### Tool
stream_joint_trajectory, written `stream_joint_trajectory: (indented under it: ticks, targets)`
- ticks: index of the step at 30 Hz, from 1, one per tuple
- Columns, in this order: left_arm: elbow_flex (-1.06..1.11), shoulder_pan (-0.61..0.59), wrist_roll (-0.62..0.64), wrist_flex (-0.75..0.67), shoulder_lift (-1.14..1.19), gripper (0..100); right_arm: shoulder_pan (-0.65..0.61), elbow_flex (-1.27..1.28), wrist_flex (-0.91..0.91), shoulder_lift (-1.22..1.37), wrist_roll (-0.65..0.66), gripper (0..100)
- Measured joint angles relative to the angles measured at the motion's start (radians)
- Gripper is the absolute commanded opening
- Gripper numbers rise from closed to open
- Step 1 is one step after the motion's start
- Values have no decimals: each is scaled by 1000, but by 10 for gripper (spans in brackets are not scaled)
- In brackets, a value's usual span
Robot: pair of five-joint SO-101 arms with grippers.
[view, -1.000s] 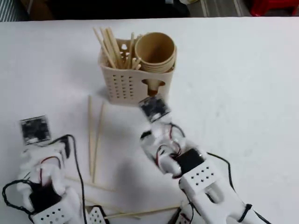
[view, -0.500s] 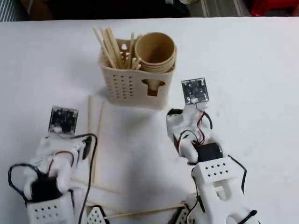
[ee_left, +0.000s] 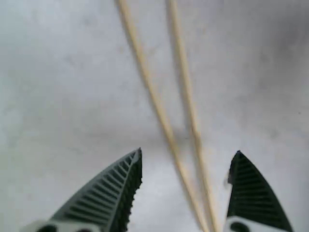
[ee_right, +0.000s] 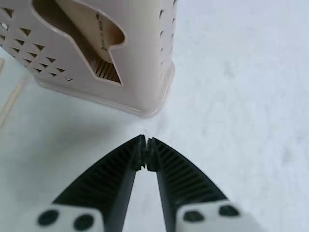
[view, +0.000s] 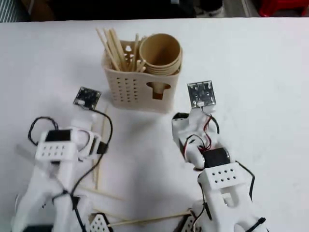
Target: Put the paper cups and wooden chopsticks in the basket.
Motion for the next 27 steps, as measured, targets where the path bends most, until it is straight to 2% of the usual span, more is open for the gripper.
stream_joint_trajectory:
  ticks: [11, 15, 24, 27]
  targets:
    - [-284, 0, 55, -20, 482, 136, -2, 0, 0, 0, 0, 22]
    - [-399, 3, 61, 51, 609, 128, -2, 0, 0, 0, 0, 22]
    - [-520, 3, 64, 167, 683, 132, -2, 0, 0, 0, 0, 22]
    - [-575, 3, 81, 247, 683, 133, -2, 0, 0, 0, 0, 22]
